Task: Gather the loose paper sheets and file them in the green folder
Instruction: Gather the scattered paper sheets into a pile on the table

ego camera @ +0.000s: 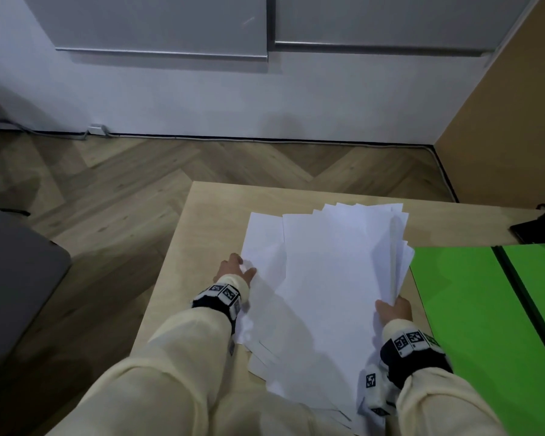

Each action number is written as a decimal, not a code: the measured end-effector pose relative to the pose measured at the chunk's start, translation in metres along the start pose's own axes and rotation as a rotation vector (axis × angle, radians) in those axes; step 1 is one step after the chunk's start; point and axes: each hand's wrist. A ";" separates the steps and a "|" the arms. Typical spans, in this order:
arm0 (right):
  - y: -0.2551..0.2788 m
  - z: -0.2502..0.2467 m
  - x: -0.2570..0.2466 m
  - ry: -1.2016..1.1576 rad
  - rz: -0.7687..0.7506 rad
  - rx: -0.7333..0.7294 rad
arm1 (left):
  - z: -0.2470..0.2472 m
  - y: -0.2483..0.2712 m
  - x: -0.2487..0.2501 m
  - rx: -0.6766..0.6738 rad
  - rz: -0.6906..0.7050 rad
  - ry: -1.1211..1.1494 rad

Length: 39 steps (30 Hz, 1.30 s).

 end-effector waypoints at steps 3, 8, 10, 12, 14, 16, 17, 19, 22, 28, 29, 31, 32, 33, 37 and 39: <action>0.003 -0.004 -0.003 0.023 0.004 -0.017 | 0.003 -0.001 -0.006 0.040 0.079 -0.203; 0.004 -0.011 -0.005 0.047 0.020 -0.044 | -0.005 -0.003 -0.003 -0.074 0.199 -0.407; 0.006 -0.013 -0.008 0.063 0.025 -0.056 | -0.009 -0.001 0.002 -0.093 0.165 -0.443; 0.008 -0.015 -0.011 0.072 0.019 -0.069 | -0.012 0.004 0.003 -0.099 0.114 -0.441; 0.010 -0.017 -0.013 0.079 0.018 -0.074 | -0.011 0.006 0.003 -0.112 0.105 -0.447; 0.010 -0.019 -0.013 0.070 0.022 -0.066 | -0.012 0.011 0.005 -0.139 0.114 -0.391; 0.010 -0.021 -0.014 0.062 0.022 -0.058 | -0.013 0.013 0.006 -0.136 0.113 -0.325; 0.014 -0.026 -0.017 0.034 0.019 -0.042 | -0.017 0.016 0.001 -0.089 0.093 -0.134; 0.019 -0.034 -0.022 -0.056 0.005 0.004 | -0.027 0.013 -0.015 0.032 0.014 0.096; 0.005 -0.021 -0.015 -0.042 0.015 -0.048 | -0.024 0.024 -0.034 -0.172 -0.120 -0.500; 0.004 -0.015 -0.014 -0.024 -0.001 -0.051 | -0.023 0.025 -0.033 -0.150 -0.120 -0.540; 0.002 -0.004 -0.012 0.003 -0.047 -0.028 | -0.022 0.025 -0.032 -0.077 -0.126 -0.451; 0.003 0.001 -0.013 0.016 -0.065 -0.009 | -0.022 0.023 -0.031 -0.052 -0.121 -0.351; 0.005 0.005 -0.014 0.029 -0.076 0.010 | -0.023 0.023 -0.028 -0.043 -0.112 -0.279; 0.019 0.020 -0.025 0.012 -0.137 -0.049 | -0.021 0.025 -0.015 -0.093 -0.087 -0.234; 0.020 0.025 -0.027 0.001 -0.164 -0.111 | -0.019 0.027 -0.012 -0.104 -0.082 -0.253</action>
Point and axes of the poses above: each hand's wrist, its own y-axis away from the middle knuckle, its own z-axis out of the palm, x = y × z, and after that the axes turned 6 degrees about -z, right-handed
